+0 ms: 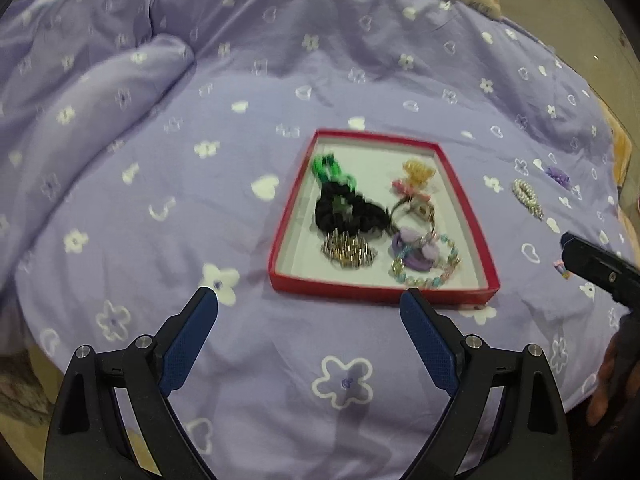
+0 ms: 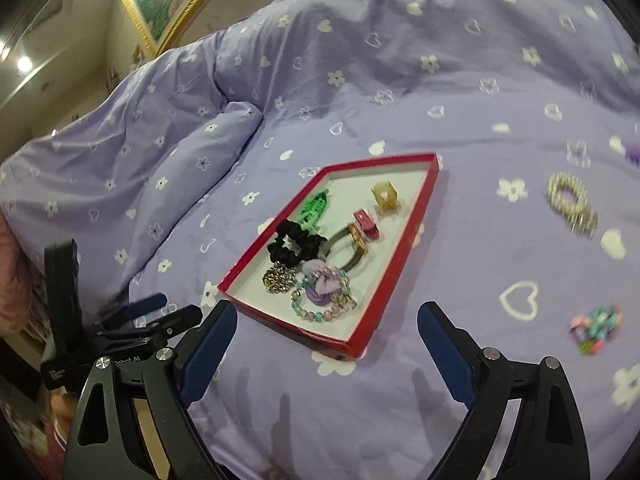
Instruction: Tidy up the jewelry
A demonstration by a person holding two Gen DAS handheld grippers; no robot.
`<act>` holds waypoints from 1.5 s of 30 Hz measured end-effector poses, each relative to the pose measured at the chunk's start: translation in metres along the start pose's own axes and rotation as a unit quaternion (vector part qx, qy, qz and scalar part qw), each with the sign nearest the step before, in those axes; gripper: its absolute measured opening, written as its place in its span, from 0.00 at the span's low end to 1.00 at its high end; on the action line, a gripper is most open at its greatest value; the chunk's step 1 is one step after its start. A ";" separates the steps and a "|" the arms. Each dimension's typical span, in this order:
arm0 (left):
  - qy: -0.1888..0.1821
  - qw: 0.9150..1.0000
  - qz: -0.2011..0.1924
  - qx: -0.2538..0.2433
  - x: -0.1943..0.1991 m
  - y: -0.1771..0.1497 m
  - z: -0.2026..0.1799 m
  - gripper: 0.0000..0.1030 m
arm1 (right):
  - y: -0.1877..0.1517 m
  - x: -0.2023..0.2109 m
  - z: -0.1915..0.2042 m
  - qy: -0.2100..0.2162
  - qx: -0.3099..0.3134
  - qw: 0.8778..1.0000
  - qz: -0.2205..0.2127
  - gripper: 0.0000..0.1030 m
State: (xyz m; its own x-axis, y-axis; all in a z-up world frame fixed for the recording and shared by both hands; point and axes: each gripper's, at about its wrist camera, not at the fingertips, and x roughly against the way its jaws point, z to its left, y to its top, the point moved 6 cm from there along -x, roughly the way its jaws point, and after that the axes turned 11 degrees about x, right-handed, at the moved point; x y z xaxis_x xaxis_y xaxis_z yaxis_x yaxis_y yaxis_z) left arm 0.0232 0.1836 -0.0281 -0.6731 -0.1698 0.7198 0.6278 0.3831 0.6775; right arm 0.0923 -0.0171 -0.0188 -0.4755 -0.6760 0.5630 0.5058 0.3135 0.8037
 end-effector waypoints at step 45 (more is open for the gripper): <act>0.051 0.997 -0.051 -0.025 -0.005 -0.035 -0.005 1.00 | -0.043 -0.017 0.009 -0.076 0.051 0.996 -0.006 1.00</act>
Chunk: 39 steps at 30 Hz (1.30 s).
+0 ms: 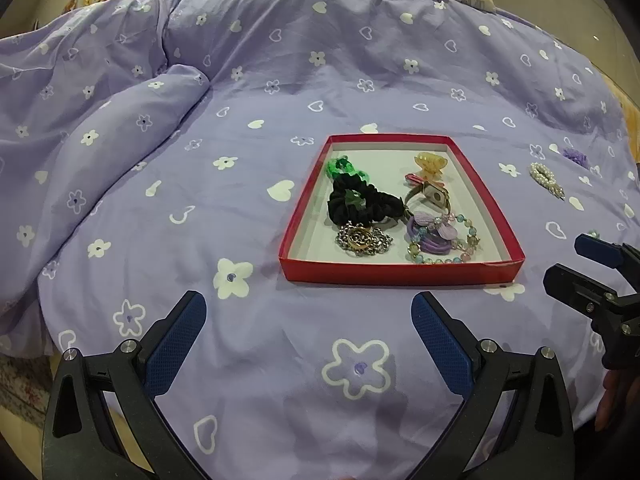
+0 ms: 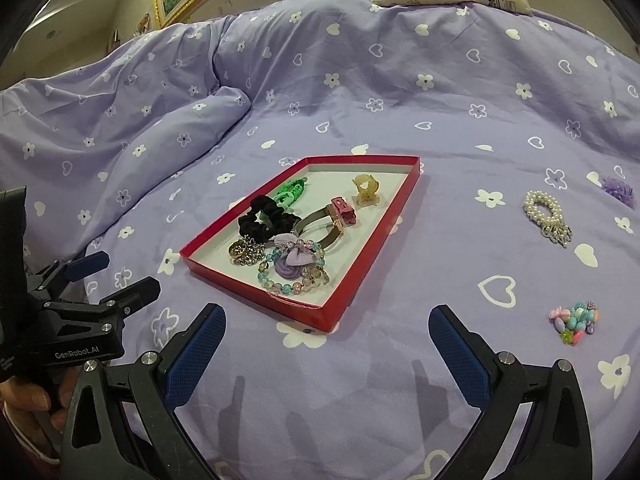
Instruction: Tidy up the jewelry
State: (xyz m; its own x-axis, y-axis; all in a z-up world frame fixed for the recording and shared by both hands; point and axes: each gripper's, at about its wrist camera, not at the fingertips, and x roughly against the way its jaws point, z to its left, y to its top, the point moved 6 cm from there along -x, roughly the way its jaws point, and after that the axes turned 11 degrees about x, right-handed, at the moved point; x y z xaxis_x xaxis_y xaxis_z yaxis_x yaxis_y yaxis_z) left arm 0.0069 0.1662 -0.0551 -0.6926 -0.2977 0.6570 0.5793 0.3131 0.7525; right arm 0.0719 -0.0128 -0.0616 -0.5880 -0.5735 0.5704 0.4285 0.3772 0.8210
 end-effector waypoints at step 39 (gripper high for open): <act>0.004 1.000 -0.007 0.007 0.004 0.001 0.002 1.00 | 0.004 0.003 0.017 0.004 0.014 1.000 0.000 1.00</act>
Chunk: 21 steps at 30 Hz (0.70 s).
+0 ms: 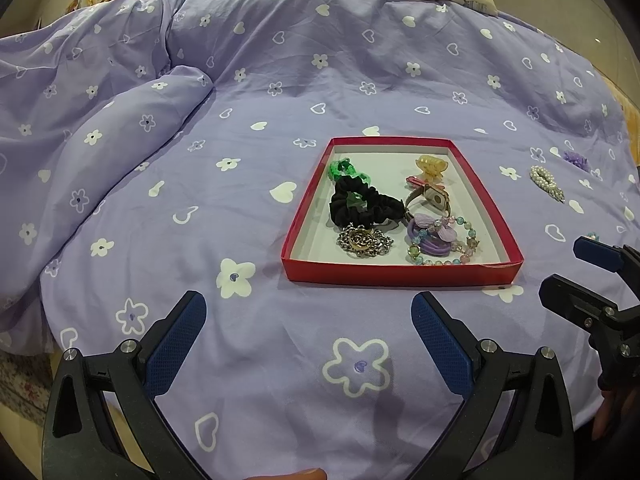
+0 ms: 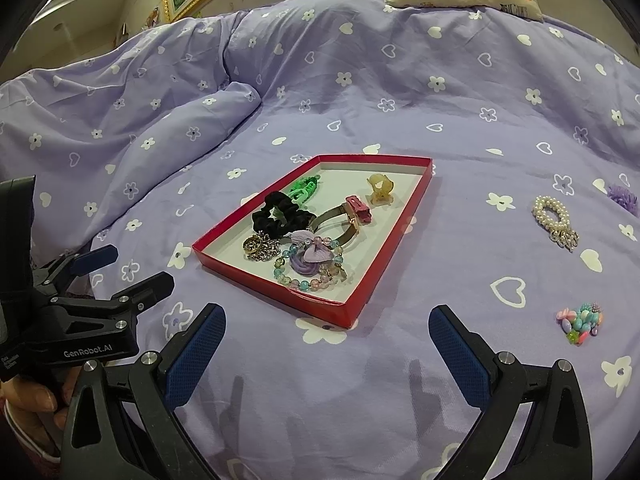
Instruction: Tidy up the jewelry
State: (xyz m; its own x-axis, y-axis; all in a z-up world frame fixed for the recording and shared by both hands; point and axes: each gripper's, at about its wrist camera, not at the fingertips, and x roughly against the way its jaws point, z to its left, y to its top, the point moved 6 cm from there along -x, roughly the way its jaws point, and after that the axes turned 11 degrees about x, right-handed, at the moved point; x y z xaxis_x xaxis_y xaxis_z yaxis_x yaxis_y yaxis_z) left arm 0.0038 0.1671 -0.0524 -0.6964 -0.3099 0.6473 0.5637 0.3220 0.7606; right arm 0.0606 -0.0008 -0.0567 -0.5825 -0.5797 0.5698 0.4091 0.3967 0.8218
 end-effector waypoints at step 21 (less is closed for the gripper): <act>-0.001 1.000 0.000 -0.001 0.003 0.000 -0.002 1.00 | 0.002 0.002 0.004 0.000 0.005 1.000 -0.002 1.00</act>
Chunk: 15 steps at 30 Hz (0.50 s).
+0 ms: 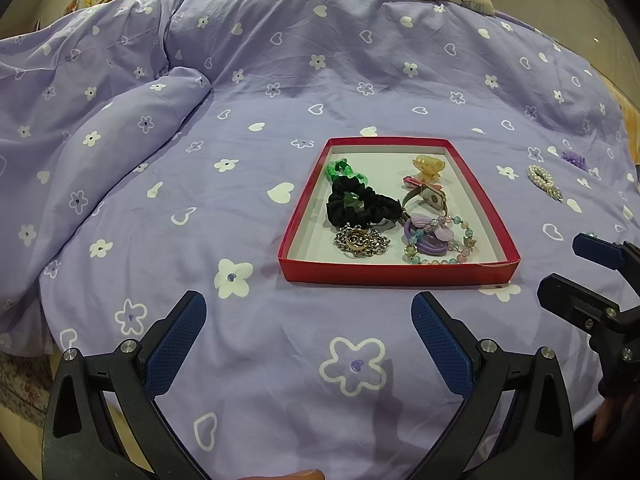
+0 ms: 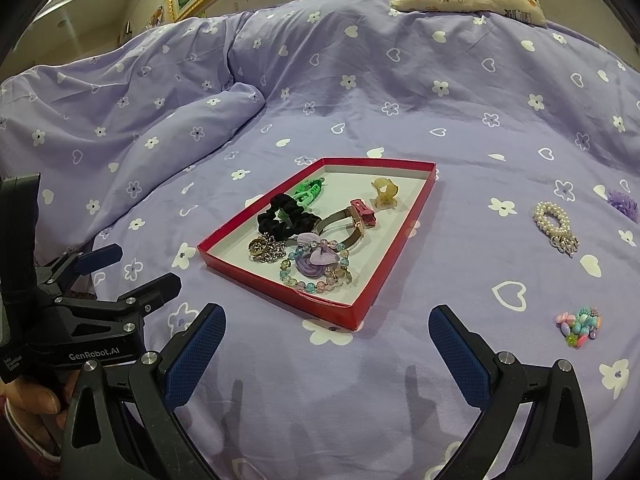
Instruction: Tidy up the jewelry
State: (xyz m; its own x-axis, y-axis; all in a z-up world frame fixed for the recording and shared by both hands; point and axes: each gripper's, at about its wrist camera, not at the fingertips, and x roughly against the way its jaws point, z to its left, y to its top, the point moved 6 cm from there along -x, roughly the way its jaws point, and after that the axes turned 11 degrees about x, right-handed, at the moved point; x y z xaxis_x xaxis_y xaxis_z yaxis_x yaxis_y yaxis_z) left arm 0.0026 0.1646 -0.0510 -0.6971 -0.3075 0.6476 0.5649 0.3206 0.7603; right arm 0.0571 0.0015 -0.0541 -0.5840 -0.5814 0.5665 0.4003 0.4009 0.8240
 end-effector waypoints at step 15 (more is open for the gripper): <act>0.000 1.000 -0.001 -0.001 0.001 0.000 -0.002 1.00 | 0.002 0.002 0.002 -0.001 0.001 1.000 -0.002 1.00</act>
State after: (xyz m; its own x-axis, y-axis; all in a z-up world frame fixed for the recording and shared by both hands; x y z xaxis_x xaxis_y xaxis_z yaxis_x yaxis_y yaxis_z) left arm 0.0031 0.1629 -0.0504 -0.6983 -0.3092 0.6455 0.5639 0.3177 0.7623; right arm 0.0553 0.0027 -0.0508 -0.5869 -0.5810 0.5639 0.3965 0.4010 0.8258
